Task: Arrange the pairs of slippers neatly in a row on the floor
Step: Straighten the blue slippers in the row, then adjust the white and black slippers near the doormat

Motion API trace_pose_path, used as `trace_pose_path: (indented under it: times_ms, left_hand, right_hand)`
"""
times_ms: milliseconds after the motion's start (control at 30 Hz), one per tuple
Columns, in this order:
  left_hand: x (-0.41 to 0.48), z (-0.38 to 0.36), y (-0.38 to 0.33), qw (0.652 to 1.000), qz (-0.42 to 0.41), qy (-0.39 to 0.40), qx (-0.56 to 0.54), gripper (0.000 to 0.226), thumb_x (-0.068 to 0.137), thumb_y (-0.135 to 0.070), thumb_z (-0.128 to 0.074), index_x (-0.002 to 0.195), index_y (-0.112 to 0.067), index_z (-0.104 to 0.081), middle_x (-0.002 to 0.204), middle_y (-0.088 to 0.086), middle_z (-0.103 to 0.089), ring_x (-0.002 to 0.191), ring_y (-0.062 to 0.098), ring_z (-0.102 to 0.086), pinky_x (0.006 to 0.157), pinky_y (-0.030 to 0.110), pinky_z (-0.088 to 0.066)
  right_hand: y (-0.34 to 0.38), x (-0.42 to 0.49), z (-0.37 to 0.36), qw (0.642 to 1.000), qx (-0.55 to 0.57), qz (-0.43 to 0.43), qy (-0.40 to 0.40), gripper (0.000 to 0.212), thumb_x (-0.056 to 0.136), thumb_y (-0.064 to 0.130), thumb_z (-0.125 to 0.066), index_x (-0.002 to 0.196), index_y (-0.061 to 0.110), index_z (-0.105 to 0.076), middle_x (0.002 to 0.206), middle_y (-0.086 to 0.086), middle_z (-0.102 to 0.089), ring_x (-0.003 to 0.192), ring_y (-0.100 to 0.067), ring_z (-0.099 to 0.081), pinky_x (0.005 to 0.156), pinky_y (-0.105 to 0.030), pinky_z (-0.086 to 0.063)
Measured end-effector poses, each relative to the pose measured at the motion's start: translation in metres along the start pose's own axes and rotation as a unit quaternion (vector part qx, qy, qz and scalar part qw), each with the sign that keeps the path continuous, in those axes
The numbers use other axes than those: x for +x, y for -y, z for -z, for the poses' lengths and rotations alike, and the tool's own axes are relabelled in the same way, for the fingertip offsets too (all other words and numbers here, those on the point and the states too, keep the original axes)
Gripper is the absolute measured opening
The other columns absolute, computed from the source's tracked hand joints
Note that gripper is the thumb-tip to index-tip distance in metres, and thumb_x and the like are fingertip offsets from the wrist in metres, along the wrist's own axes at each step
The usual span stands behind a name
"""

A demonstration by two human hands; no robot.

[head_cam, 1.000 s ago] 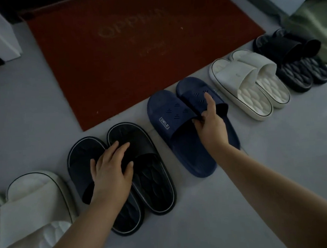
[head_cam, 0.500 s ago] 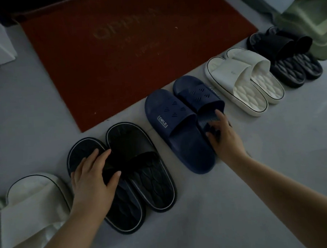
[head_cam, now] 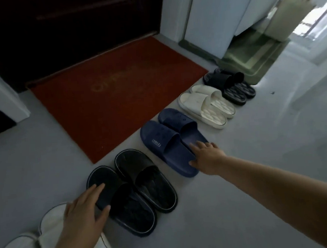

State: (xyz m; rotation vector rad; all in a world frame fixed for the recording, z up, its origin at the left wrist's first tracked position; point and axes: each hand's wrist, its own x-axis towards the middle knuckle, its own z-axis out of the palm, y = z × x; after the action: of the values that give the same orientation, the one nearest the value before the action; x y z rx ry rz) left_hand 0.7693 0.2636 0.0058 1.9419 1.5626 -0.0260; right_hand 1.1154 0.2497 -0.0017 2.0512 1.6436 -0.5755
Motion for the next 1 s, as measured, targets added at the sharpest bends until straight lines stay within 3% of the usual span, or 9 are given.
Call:
trace_pose_path:
  times_ms: [100, 233, 400, 567, 733, 900, 1000]
  left_hand:
    - [-0.007, 0.005, -0.027, 0.999, -0.036, 0.039, 0.004, 0.061, 0.090, -0.041, -0.047, 0.143, -0.031, -0.020, 0.154, -0.004, -0.023, 0.139, 0.016, -0.028, 0.114, 0.037, -0.025]
    - [0.003, -0.009, -0.073, 0.995, -0.081, 0.053, -0.001, 0.062, 0.090, -0.048, -0.040, 0.143, -0.038, -0.010, 0.154, -0.014, -0.016, 0.141, 0.009, -0.019, 0.117, 0.043, -0.011]
    - [0.054, -0.039, -0.131, 0.993, -0.107, 0.023, -0.045, 0.059, 0.090, -0.046, -0.043, 0.142, -0.040, -0.015, 0.150, -0.018, -0.023, 0.139, 0.005, -0.019, 0.118, 0.035, -0.003]
    - [0.135, -0.080, -0.252, 0.982, -0.094, 0.018, -0.164, 0.057, 0.089, -0.038, -0.052, 0.140, -0.036, -0.026, 0.148, -0.015, -0.029, 0.135, 0.005, -0.027, 0.110, 0.022, -0.022]
    - [0.244, -0.118, -0.358, 0.964, 0.010, -0.002, -0.267, 0.057, 0.089, -0.027, -0.055, 0.140, -0.028, -0.030, 0.142, 0.002, -0.042, 0.126, 0.018, -0.045, 0.100, 0.028, -0.037]
    - [0.300, -0.139, -0.388, 0.964, 0.102, -0.016, -0.244, 0.059, 0.092, -0.015, -0.046, 0.144, -0.020, -0.019, 0.150, 0.005, -0.026, 0.129, 0.025, -0.039, 0.100, 0.027, -0.034]
    - [0.297, -0.151, -0.389, 0.963, 0.115, -0.015, -0.243, 0.062, 0.092, -0.011, -0.046, 0.146, -0.021, -0.015, 0.156, 0.000, -0.014, 0.138, 0.020, -0.029, 0.106, 0.027, -0.029]
  right_hand:
    - [-0.014, -0.061, 0.027, 0.996, -0.058, 0.070, -0.004, 0.064, 0.092, 0.050, -0.034, 0.147, 0.026, -0.010, 0.155, -0.007, -0.016, 0.140, -0.030, -0.020, 0.115, -0.045, -0.009]
    - [-0.051, -0.079, 0.046, 0.996, -0.032, 0.070, -0.045, 0.058, 0.091, 0.048, -0.038, 0.144, 0.030, -0.022, 0.152, 0.000, -0.027, 0.137, -0.024, -0.029, 0.115, -0.040, -0.011]
    - [-0.138, -0.014, 0.048, 0.996, -0.011, 0.062, -0.067, 0.058, 0.090, 0.046, -0.045, 0.142, 0.029, -0.027, 0.151, 0.002, -0.027, 0.137, -0.023, -0.029, 0.114, -0.036, -0.018]
    - [-0.226, 0.106, 0.071, 0.979, 0.169, 0.023, -0.115, 0.065, 0.087, 0.032, -0.057, 0.143, 0.020, -0.027, 0.149, -0.007, -0.030, 0.133, -0.029, -0.035, 0.107, -0.036, -0.033]
    - [-0.281, 0.222, 0.085, 0.961, 0.224, 0.063, -0.148, 0.070, 0.089, 0.019, -0.054, 0.147, 0.018, -0.015, 0.155, -0.008, -0.019, 0.139, -0.029, -0.028, 0.108, -0.039, -0.030]
    - [-0.297, 0.267, 0.079, 0.955, 0.253, 0.116, -0.101, 0.058, 0.092, 0.016, -0.042, 0.146, 0.019, -0.021, 0.149, -0.010, -0.036, 0.132, -0.028, -0.040, 0.104, -0.033, -0.035]
    - [-0.297, 0.264, 0.065, 0.947, 0.266, 0.151, -0.098, 0.060, 0.092, 0.014, -0.039, 0.147, 0.018, -0.015, 0.151, -0.008, -0.030, 0.135, -0.026, -0.036, 0.107, -0.032, -0.033]
